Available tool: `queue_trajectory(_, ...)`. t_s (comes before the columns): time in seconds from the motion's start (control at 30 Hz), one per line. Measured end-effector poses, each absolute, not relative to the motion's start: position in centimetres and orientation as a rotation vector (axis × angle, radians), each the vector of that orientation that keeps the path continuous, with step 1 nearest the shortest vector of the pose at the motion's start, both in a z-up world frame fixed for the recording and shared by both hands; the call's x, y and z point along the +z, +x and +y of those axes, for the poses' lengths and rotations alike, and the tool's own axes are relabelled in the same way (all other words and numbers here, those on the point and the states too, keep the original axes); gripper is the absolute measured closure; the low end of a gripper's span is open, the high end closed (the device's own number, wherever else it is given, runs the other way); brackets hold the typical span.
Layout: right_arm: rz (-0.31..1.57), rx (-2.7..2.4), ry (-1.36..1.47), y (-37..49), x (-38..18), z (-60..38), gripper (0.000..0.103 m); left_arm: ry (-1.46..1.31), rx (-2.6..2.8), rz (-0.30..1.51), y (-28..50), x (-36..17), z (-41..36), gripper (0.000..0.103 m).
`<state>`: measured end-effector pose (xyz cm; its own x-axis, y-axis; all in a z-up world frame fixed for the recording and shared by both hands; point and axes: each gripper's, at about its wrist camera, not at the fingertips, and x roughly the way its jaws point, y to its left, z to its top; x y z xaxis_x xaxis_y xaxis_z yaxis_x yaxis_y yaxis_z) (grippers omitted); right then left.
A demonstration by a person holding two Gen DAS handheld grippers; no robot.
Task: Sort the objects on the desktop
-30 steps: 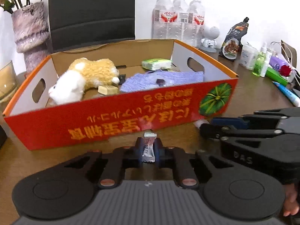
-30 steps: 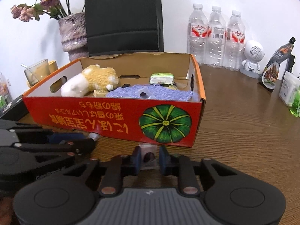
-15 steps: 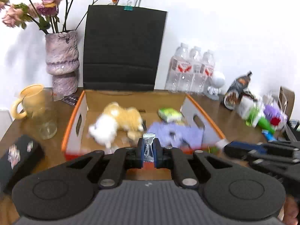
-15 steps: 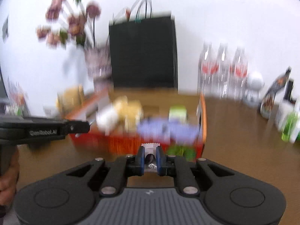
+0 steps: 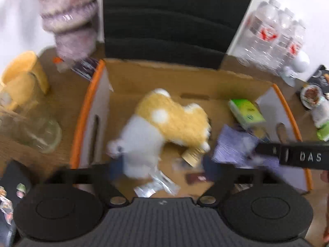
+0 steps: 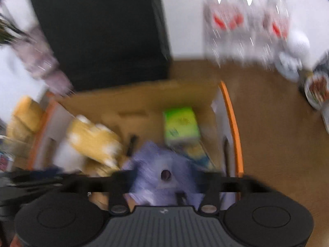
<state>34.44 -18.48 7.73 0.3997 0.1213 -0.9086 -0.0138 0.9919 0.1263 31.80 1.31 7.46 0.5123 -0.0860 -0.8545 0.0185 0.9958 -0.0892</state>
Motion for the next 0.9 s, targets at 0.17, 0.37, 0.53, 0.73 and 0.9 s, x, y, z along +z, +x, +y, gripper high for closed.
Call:
queue_trajectory(0.17, 1.294, 0.086, 0.076, 34.0, 6.6, -18.7, 0.016, -0.067, -0.075, 1.05, 31.1, 7.7, 1.3, 0.009)
queue_trajectory(0.37, 1.304, 0.102, 0.128, 31.4, 8.3, -19.4, 0.016, -0.052, -0.072, 1.05, 29.3, 9.4, 0.9, 0.006)
queue_trajectory(0.53, 1.237, 0.128, 0.099, 27.4, 11.7, -19.3, 0.015, -0.053, -0.058, 0.982, 26.1, 12.1, 0.7, 0.0)
queue_trajectory(0.73, 1.032, 0.157, 0.101, 19.6, 16.0, -19.7, 0.008, -0.064, -0.069, 0.862, 19.4, 14.8, 0.6, 0.0)
queue_trajectory(0.9, 0.811, 0.198, 0.124, 11.0, 14.5, -20.3, 0.002, -0.042, -0.047, 0.714, 10.4, 13.7, 0.7, 0.0)
